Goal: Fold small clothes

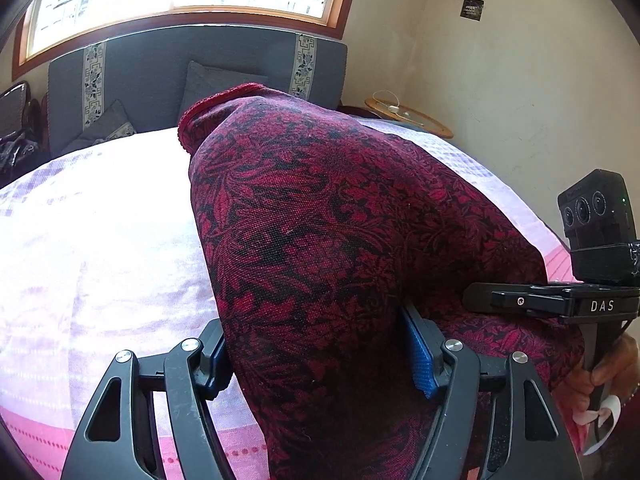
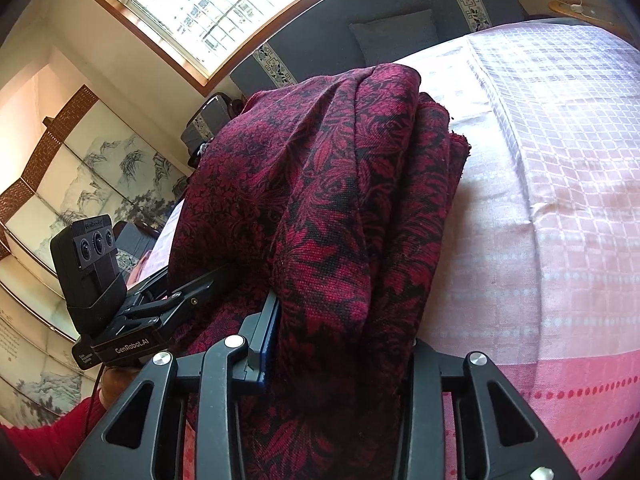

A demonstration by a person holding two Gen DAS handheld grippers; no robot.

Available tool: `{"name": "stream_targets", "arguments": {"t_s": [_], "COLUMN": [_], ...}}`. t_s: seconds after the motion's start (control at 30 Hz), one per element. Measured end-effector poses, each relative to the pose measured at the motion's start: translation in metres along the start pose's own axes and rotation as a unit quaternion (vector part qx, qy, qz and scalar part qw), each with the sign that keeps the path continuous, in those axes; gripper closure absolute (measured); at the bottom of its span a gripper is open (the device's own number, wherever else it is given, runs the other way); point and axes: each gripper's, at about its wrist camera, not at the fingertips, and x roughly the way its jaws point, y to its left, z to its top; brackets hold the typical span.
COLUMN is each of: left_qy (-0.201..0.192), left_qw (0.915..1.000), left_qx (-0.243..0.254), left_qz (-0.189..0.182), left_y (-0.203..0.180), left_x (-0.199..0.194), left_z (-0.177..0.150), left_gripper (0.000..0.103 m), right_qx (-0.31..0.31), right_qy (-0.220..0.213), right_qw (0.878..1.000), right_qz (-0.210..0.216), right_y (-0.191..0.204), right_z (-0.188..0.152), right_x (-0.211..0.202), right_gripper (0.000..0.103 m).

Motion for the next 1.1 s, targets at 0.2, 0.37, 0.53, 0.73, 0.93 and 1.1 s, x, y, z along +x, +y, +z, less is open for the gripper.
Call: {"name": "stream_targets", "arguments": {"t_s": [0.2,0.37,0.53,0.73,0.93,1.1], "left_qy": [-0.006,-0.012,-0.017,-0.02,-0.025,-0.028], "left_qw": [0.9998,0.9992,0.9984,0.9971,0.9959,0.9954], "left_qx": [-0.003,-0.009,-0.018,-0.031,-0.036,-0.039], "left_qz": [0.02,0.036,0.051,0.066,0.079,0.082], "left_y": [-0.001,0.007,0.016,0.028,0.036,0.043], "left_x": [-0.015,-0.033,-0.055,-0.081,-0.105,-0.122], "left_z": [-0.006,-0.011,-0.018,-0.03,-0.04,-0.049], "left_gripper": [0.034,0.034,0.035,0.035,0.035,0.035], "right_qx": [-0.002,-0.005,-0.016,-0.029,-0.041,-0.051], "right_qy": [-0.003,-0.003,0.001,0.007,0.013,0.016], "right_qw": [1.0,1.0,0.999,0.998,0.997,0.997], "right_qz": [0.012,0.025,0.037,0.049,0.06,0.063], "right_y": [0.008,0.017,0.032,0.054,0.075,0.092], "right_z": [-0.002,-0.003,-0.005,-0.012,-0.021,-0.031], "right_x": [0.004,0.007,0.012,0.018,0.022,0.021], "right_gripper": [0.071,0.071,0.071,0.071,0.072,0.072]}}
